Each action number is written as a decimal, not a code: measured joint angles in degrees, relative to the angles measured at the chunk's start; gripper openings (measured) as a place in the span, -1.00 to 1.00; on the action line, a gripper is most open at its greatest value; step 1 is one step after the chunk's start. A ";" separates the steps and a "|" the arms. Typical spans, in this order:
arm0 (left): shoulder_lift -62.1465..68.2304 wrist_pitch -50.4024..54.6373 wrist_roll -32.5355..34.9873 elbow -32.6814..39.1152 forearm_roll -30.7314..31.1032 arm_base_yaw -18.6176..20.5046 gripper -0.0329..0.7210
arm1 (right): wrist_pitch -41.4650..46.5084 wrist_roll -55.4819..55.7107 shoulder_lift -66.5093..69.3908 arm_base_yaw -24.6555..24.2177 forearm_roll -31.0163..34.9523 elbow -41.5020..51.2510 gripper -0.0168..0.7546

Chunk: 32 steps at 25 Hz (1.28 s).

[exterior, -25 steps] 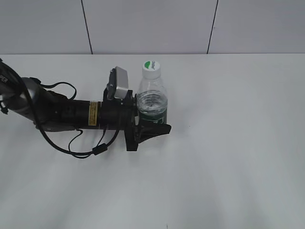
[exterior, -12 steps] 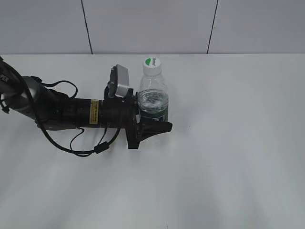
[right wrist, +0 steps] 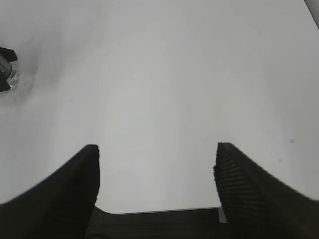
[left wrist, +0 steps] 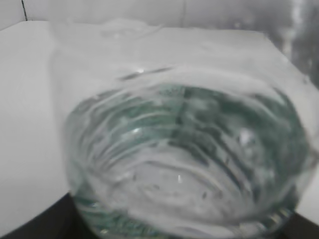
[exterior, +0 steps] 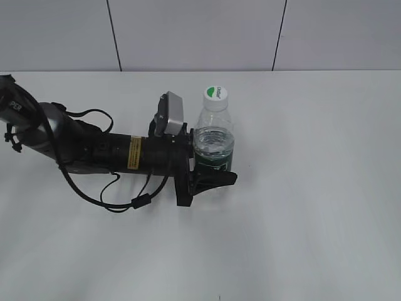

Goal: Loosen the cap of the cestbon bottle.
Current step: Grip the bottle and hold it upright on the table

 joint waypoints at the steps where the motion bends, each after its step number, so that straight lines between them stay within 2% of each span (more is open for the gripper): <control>1: 0.00 0.22 0.00 0.00 0.00 -0.42 0.22 | 0.00 0.06 1.62 0.00 0.14 -0.37 0.46; 15: 4.35 0.01 -0.05 -0.12 -1.70 -0.76 0.22 | 0.05 0.12 19.54 0.00 7.55 -2.49 0.46; 22: 4.54 -0.40 -0.05 -0.12 -1.84 -0.76 0.22 | 1.01 0.17 27.35 0.00 9.31 -10.35 0.46; 29: 4.59 -0.40 -0.05 -0.12 -1.91 -0.76 0.22 | 2.69 0.17 40.26 0.11 18.17 -17.56 0.46; 32: 4.85 -0.71 -0.05 -0.12 -2.14 -0.76 0.22 | 2.61 0.32 44.38 2.24 20.26 -20.02 0.46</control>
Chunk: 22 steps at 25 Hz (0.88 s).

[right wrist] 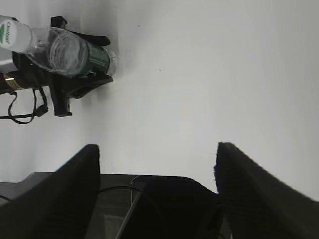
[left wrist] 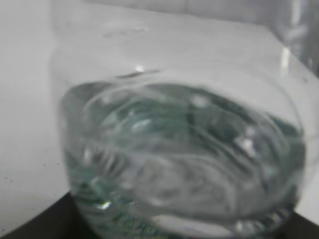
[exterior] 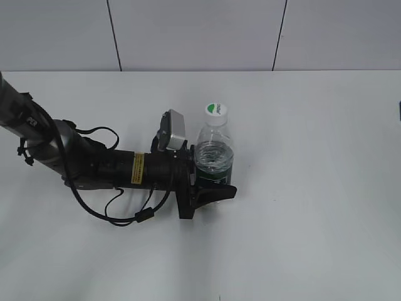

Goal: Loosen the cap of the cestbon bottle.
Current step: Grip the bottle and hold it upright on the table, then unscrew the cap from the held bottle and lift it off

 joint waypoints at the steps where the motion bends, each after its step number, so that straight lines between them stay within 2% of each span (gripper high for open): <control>1: 0.13 -0.17 0.05 -0.01 -0.15 0.00 0.22 | -0.26 0.30 1.42 1.35 0.34 -0.75 0.46; 7: 0.36 -0.56 0.05 -0.08 -0.57 0.00 0.22 | -2.46 4.93 10.84 11.98 -0.86 -7.25 0.46; 11: 0.36 -0.61 0.05 -0.08 -0.61 0.00 0.22 | -2.52 7.14 18.76 17.22 -1.25 -12.98 0.46; 17: 0.36 -0.66 0.05 -0.08 -0.61 0.00 0.22 | -2.51 9.47 29.05 22.16 -1.32 -23.18 0.44; 22: 0.36 -0.66 0.05 -0.08 -0.61 0.00 0.22 | 1.42 11.14 36.79 25.00 -3.52 -32.67 0.38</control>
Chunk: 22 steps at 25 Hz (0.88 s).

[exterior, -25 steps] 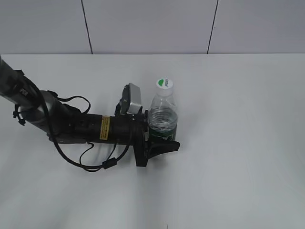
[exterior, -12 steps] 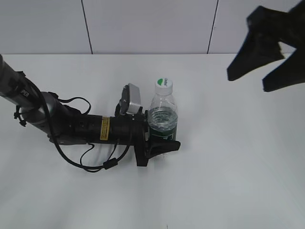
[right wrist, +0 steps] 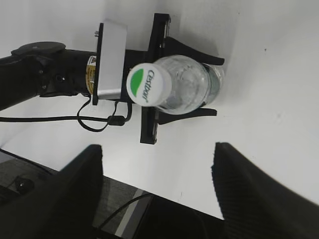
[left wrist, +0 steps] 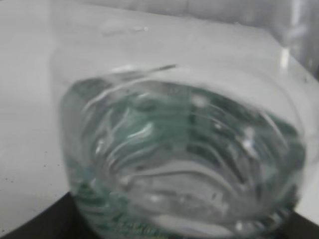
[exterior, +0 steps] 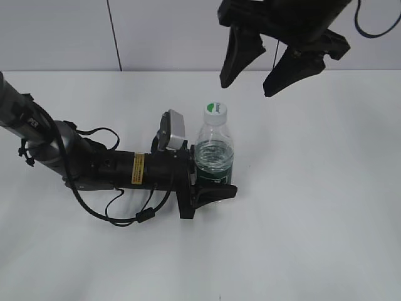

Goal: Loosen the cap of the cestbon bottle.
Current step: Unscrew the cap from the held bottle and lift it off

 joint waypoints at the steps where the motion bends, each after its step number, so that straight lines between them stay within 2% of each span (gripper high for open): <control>1: 0.00 0.00 0.00 0.00 0.00 0.00 0.22 | 1.18 0.72 1.53 0.61 -1.26 -1.91 0.38; 9: 0.00 0.04 0.00 0.00 0.00 0.00 0.22 | 3.27 6.05 9.27 3.02 -7.55 -12.82 0.37; 22: 0.00 0.62 0.00 -0.05 -0.10 0.00 0.22 | 3.56 13.74 13.94 5.22 -7.25 -14.11 0.37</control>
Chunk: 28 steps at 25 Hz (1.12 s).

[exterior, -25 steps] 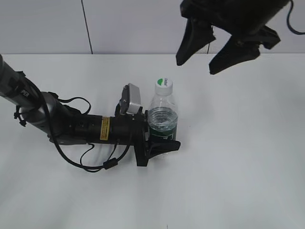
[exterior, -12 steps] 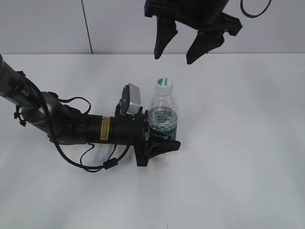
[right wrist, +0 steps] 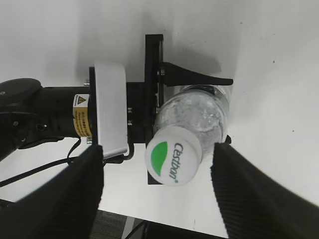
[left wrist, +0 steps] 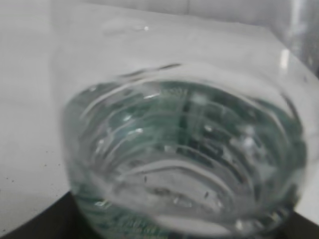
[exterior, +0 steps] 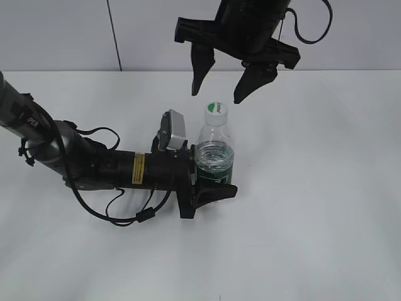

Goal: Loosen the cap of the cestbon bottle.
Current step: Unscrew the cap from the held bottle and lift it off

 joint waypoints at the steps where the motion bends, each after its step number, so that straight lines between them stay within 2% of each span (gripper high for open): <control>1: 0.00 0.00 0.00 0.00 0.00 0.00 0.22 | 0.05 0.02 0.00 0.00 -0.19 0.00 0.37; 20: 0.00 0.12 0.00 0.00 -0.66 0.00 0.22 | 0.11 0.43 1.78 0.00 -0.96 1.60 0.36; 22: 0.00 0.12 0.00 0.00 -0.66 0.00 0.22 | 0.11 0.43 1.78 0.00 -0.94 1.60 0.31; 28: 0.00 0.12 0.00 0.00 -0.72 0.00 0.22 | 0.11 0.38 1.78 0.00 -0.89 1.60 0.00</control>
